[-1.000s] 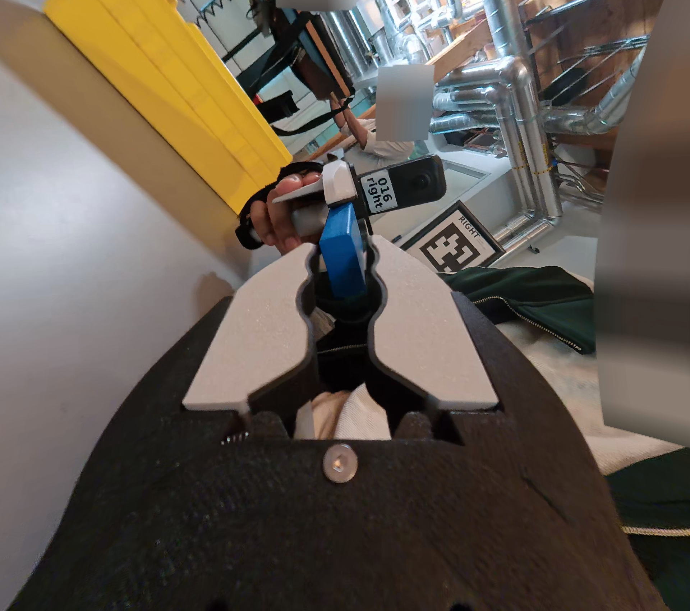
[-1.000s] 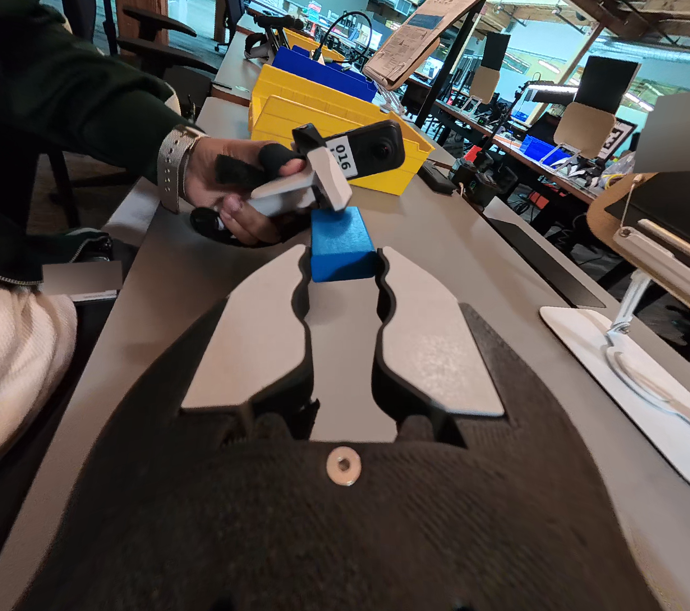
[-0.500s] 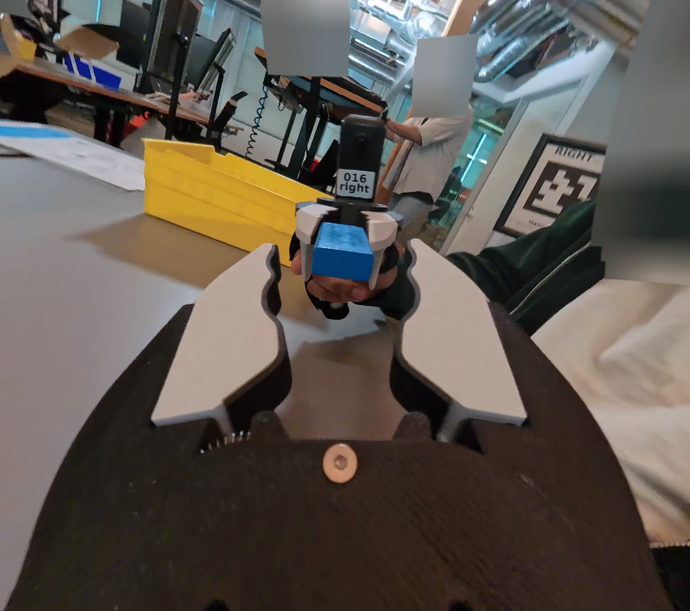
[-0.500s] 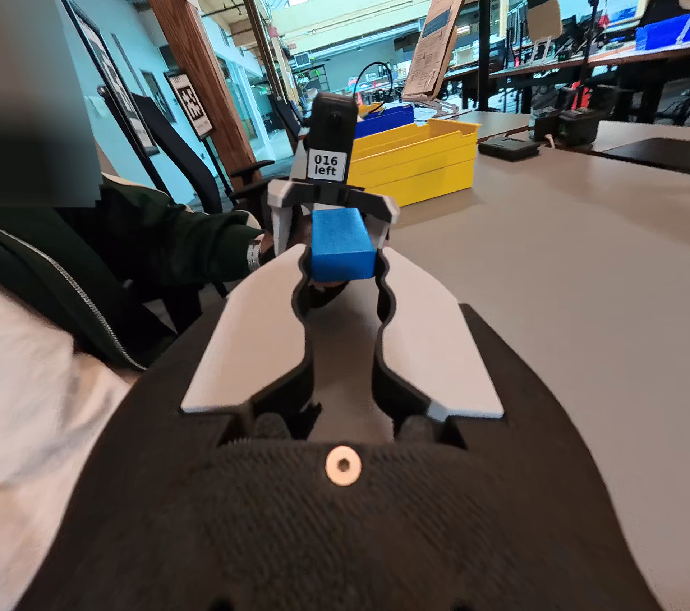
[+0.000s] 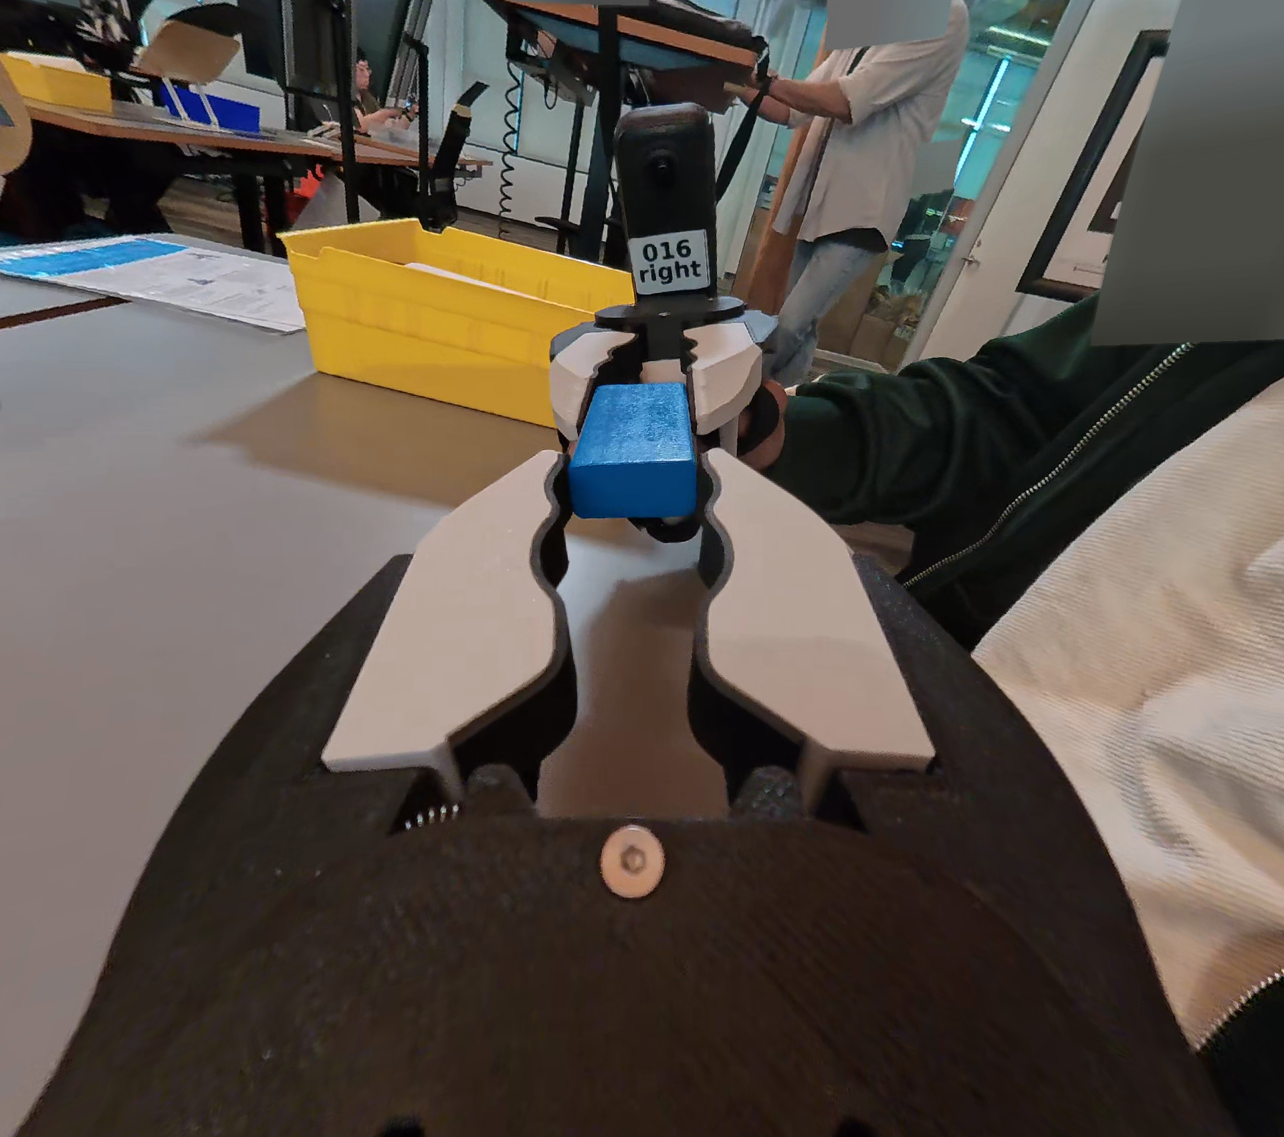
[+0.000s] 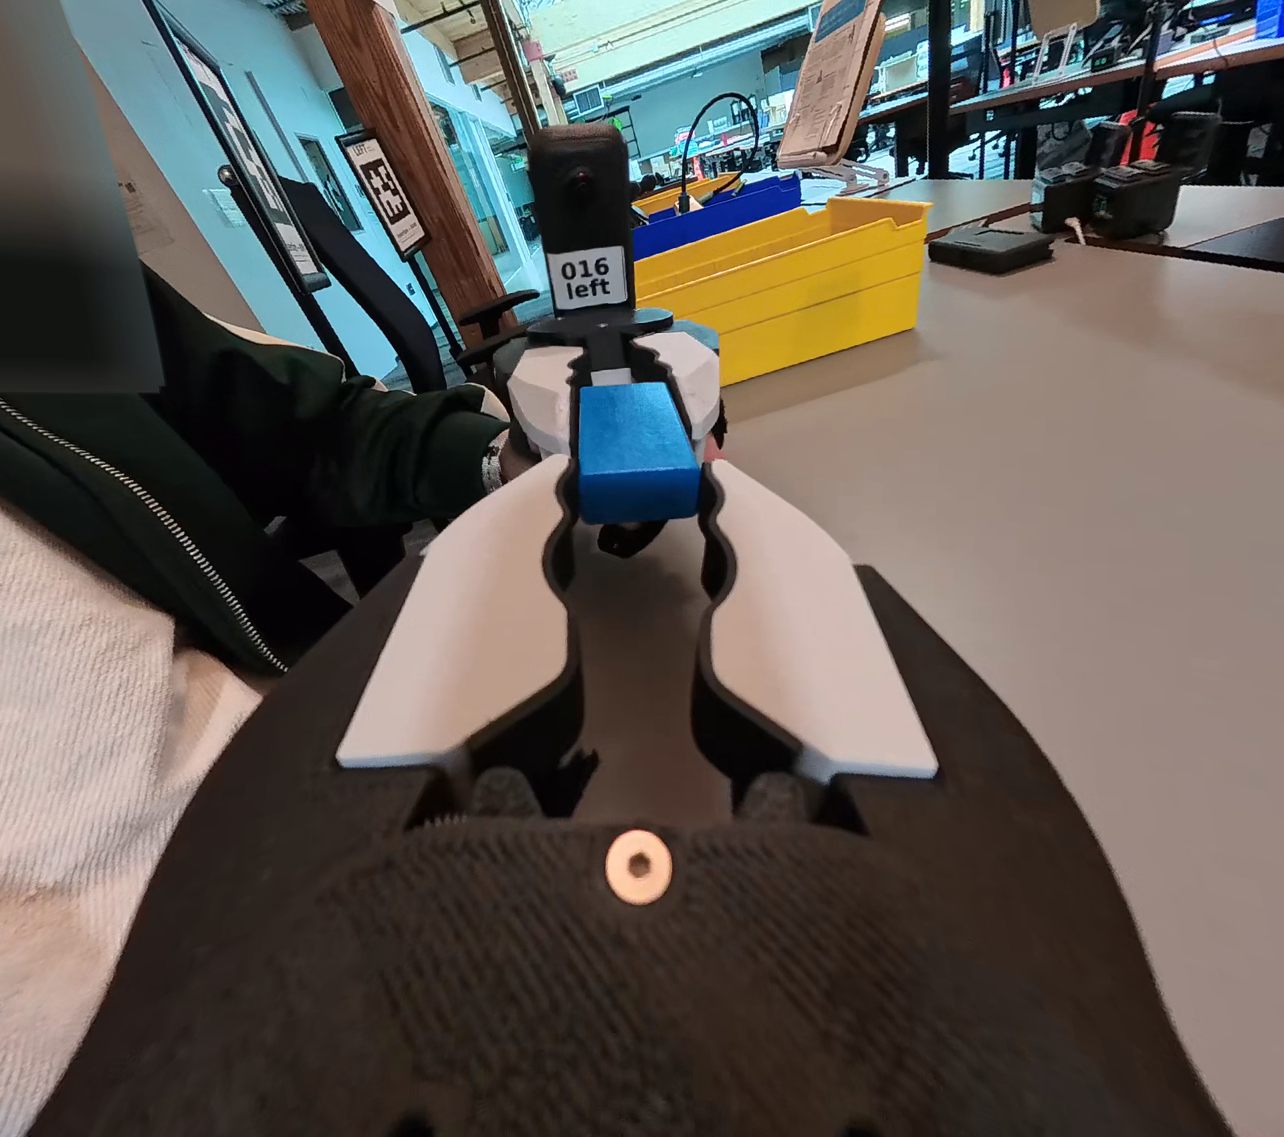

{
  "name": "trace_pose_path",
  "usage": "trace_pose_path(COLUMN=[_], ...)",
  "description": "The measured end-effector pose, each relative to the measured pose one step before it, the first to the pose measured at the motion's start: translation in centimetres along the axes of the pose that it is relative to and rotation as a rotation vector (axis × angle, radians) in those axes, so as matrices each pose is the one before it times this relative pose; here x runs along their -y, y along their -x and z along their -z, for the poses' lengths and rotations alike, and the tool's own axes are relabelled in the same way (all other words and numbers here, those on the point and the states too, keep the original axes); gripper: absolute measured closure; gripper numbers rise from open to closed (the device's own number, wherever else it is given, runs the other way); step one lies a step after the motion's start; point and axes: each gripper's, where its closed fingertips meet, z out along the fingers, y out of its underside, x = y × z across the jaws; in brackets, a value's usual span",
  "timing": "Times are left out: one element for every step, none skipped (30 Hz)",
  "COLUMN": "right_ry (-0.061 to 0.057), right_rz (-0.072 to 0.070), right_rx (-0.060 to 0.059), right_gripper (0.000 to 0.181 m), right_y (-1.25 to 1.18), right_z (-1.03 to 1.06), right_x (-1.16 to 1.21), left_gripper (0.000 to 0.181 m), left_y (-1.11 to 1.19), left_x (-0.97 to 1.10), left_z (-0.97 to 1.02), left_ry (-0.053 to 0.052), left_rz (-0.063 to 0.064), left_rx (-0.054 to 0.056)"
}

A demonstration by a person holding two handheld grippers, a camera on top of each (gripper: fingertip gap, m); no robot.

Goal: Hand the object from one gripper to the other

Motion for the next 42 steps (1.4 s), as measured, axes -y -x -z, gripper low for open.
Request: trace_pose_path(right_ry=[-0.0039, -0.0038, -0.0023, -0.0029, -0.0039, -0.0033, -0.0033, -0.0046, -0.0058, -0.0068, -0.0066, -0.0037, -0.0007, -0.0015, -0.0017, -0.0017, -0.0016, -0.0008, -0.0013, -0.0021, -0.0008, -0.001, -0.002, -0.0035, -0.0048, -0.0057, -0.0068, -0.0066, -0.0056, -0.0067, -0.006, -0.0027, 0.0027, 0.0074, 0.0053, 0.0038, 0.0026, 0.0026, 0.0019, 0.0013, 0.0001, -0.0014], right_rz=[0.0041, 0.0044, 0.0003, 0.0011, 0.0095, 0.0166, 0.0186, 0.0209, 0.0215, 0.0174, 0.0118, 0.0062, 0.0018, 0.0, -0.0002, 0.0007, 0.0006, -0.0003, 0.0008, 0.0022, 0.0015, 0.002, 0.0042, 0.007, 0.008, 0.0076, 0.0061, 0.0038, 0.0022, 0.0018, 0.0013, 0.0024, 0.0022, 0.0022, -0.0055, -0.0048, -0.0031, 0.0015, 0.0041, 0.0062, 0.0071, 0.0086], right_rx=[-0.0008, -0.0017, -0.0001, -0.0016, -0.0064, -0.0079, -0.0129, -0.0167, -0.015, -0.0109, -0.0071, -0.0056, -0.0028, -0.0005, -0.0027, -0.0017, -0.0005, -0.0014, -0.0018, -0.0006, -0.001, -0.0023, -0.0018, -0.0014, -0.0026, -0.0035, -0.0014, 0.0004, 0.0002, 0.0029, 0.0003, -0.0023, -0.0002, 0.0073, 0.0003, 0.0003, 0.0008, 0.0028, -0.0016, -0.002, -0.0033, -0.005], right_gripper=[0.148, 0.148, 0.148, 0.148, 0.148, 0.147, 0.144, 0.14, 0.136, 0.133, 0.131, 0.13, 0.13, 0.13, 0.129, 0.129, 0.129, 0.129, 0.129, 0.129, 0.129, 0.13, 0.131, 0.132, 0.133, 0.134, 0.135, 0.135, 0.136, 0.136, 0.136, 0.137, 0.138, 0.138, 0.139, 0.14, 0.14, 0.14, 0.141, 0.141, 0.141, 0.141], right_y=[-0.02, -0.06, -0.038, -0.071, -0.103, -0.096, -0.135, -0.182, -0.179, -0.119, -0.081, -0.077, -0.055, -0.014, -0.056, -0.035, -0.011, -0.035, -0.023, -0.01, -0.008, -0.009, 0.007, 0.021, 0.008, -0.006, 0.0, 0.012, 0.014, 0.065, 0.033, -0.014, 0.002, 0.094, -0.01, -0.005, 0.011, 0.045, -0.011, -0.005, -0.013, -0.039], right_z=[-0.016, -0.018, -0.015, -0.003, -0.02, -0.017, -0.018, -0.019, -0.008, 0.012, 0.017, 0.018, 0.013, 0.017, 0.022, 0.015, 0.02, 0.019, 0.012, 0.01, 0.019, 0.024, 0.043, 0.05, 0.067, 0.071, 0.085, 0.075, 0.068, 0.055, 0.061, 0.041, 0.025, 0.009, -0.021, -0.029, -0.01, -0.005, -0.005, 0.01, 0.018, 0.02], right_x=[-0.017, -0.042, -0.053, -0.022, -0.003, 0.0, 0.024, 0.041, 0.064, 0.066, 0.084, 0.055, 0.021, 0.033, 0.028, 0.035, 0.024, 0.015, 0.038, 0.037, 0.03, 0.04, 0.082, 0.129, 0.138, 0.143, 0.153, 0.154, 0.142, 0.154, 0.126, 0.079, -0.026, -0.123, -0.091, -0.07, -0.035, -0.039, -0.02, -0.003, 0.012, 0.043], left_gripper=[0.147, 0.147, 0.147, 0.147, 0.147, 0.147, 0.146, 0.146, 0.147, 0.147, 0.146, 0.146, 0.146, 0.146, 0.146, 0.146, 0.146, 0.146, 0.146, 0.146, 0.146, 0.146, 0.146, 0.146, 0.146, 0.146, 0.146, 0.146, 0.146, 0.146, 0.146, 0.146, 0.146, 0.146, 0.146, 0.146, 0.147, 0.147, 0.147, 0.147, 0.147, 0.147], left_y=[0.029, 0.034, 0.027, 0.048, 0.072, 0.022, -0.024, 0.005, -0.005, -0.001, 0.012, 0.018, -0.003, -0.017, 0.003, 0.01, 0.017, 0.006, 0.017, 0.0, 0.007, 0.013, 0.033, 0.013, 0.021, 0.022, 0.034, 0.057, 0.127, 0.15, 0.113, 0.078, 0.061, 0.041, 0.007, 0.007, 0.002, 0.003, -0.008, 0.002, 0.054, 0.107], left_x=[-0.017, -0.024, 0.019, 0.035, 0.028, 0.05, 0.064, 0.085, 0.073, 0.025, -0.008, -0.008, 0.027, 0.022, 0.037, 0.011, -0.011, -0.006, -0.001, 0.0, 0.0, -0.007, -0.01, -0.007, -0.001, -0.008, -0.007, -0.015, -0.021, -0.036, -0.032, -0.001, 0.018, 0.013, -0.013, -0.016, -0.023, -0.037, -0.012, 0.002, 0.007, 0.002], left_z=[0.01, 0.022, 0.008, 0.022, 0.025, 0.033, 0.04, 0.03, 0.022, 0.011, 0.006, 0.01, 0.01, 0.003, 0.012, 0.014, 0.004, 0.005, 0.0, 0.0, 0.004, -0.001, 0.01, 0.005, 0.004, 0.01, 0.006, 0.0, 0.009, 0.027, 0.024, 0.03, 0.022, 0.013, -0.008, -0.011, -0.013, -0.014, -0.011, -0.01, 0.007, 0.027], left_ry=[0.0006, 0.0025, 0.0008, 0.0001, -0.0006, -0.0023, -0.0029, -0.0044, -0.0042, -0.0015, 0.0008, -0.0001, -0.0013, -0.0009, -0.0011, -0.0008, 0.0003, 0.0006, -0.0003, -0.0004, 0.0004, -0.0002, -0.0003, 0.0003, 0.0001, -0.0004, 0.0004, 0.001, 0.0007, 0.0019, 0.0016, -0.0002, -0.0011, -0.001, 0.0002, 0.0012, 0.0012, 0.0024, 0.0014, 0.0, -0.0007, -0.0008], left_rz=[0.0037, 0.0033, 0.003, 0.0025, -0.0008, -0.0007, 0.0021, 0.003, 0.0025, 0.0019, 0.0008, -0.0005, -0.0002, 0.0009, 0.0003, -0.0002, 0.0001, 0.0008, 0.0013, 0.002, 0.0017, 0.0003, 0.0008, 0.0021, 0.0025, 0.0015, 0.0015, 0.0021, 0.0006, -0.0002, -0.0005, -0.001, -0.0011, -0.0011, -0.0004, -0.0002, -0.0021, -0.0017, -0.0004, 0.0013, 0.0019, 0.0019], left_rx=[0.0002, 0.0015, 0.0011, 0.0035, 0.0057, 0.002, -0.0014, 0.0006, -0.0007, -0.0004, 0.0007, 0.001, 0.0, -0.0006, 0.0002, 0.0008, 0.0005, 0.0002, 0.0003, -0.0006, 0.0, 0.001, 0.0011, -0.0003, -0.0002, 0.0008, 0.001, 0.003, 0.0075, 0.0089, 0.0059, 0.0039, 0.0035, 0.0027, 0.0001, 0.0003, 0.0012, 0.0006, 0.0, 0.0001, 0.0028, 0.0061])
